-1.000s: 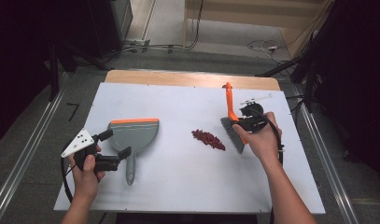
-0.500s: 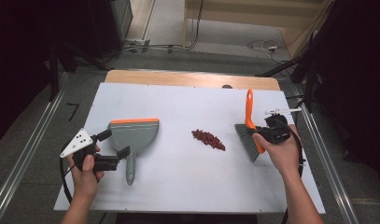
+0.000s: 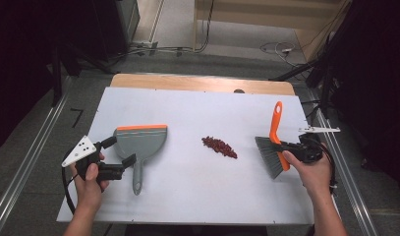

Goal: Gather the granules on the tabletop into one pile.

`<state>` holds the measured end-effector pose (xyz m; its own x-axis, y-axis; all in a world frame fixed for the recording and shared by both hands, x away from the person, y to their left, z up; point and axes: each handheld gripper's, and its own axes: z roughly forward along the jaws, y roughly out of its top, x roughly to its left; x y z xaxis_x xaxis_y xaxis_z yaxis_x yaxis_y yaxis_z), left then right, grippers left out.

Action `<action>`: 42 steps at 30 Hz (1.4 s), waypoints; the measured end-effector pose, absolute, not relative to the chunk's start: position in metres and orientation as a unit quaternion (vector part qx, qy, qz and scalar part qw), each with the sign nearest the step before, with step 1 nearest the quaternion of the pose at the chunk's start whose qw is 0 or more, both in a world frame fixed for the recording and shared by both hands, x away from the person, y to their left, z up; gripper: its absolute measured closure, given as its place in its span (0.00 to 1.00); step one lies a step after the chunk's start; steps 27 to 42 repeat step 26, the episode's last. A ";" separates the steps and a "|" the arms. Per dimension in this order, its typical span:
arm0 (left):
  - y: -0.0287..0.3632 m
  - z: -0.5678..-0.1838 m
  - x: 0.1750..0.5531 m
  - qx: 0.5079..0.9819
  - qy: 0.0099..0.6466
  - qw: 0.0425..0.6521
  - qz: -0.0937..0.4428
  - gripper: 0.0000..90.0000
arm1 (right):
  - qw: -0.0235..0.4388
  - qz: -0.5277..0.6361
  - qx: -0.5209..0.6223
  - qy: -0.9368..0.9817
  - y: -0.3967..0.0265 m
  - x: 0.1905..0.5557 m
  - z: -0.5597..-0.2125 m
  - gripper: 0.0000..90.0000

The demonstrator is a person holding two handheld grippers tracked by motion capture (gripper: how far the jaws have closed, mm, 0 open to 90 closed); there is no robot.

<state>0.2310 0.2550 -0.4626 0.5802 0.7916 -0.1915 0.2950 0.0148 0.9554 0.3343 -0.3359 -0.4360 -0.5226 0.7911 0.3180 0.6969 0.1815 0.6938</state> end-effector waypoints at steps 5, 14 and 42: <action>0.255 -0.463 0.229 0.670 0.404 0.584 0.216 0.00 | 0.048 0.434 0.474 0.765 -0.350 0.329 -0.440 0.77; 0.259 -0.466 0.229 0.667 0.407 0.586 0.215 0.00 | 0.044 0.442 0.463 0.767 -0.356 0.330 -0.443 0.77; 0.255 -0.467 0.230 0.675 0.405 0.577 0.216 0.00 | 0.041 0.434 0.467 0.769 -0.354 0.332 -0.447 0.77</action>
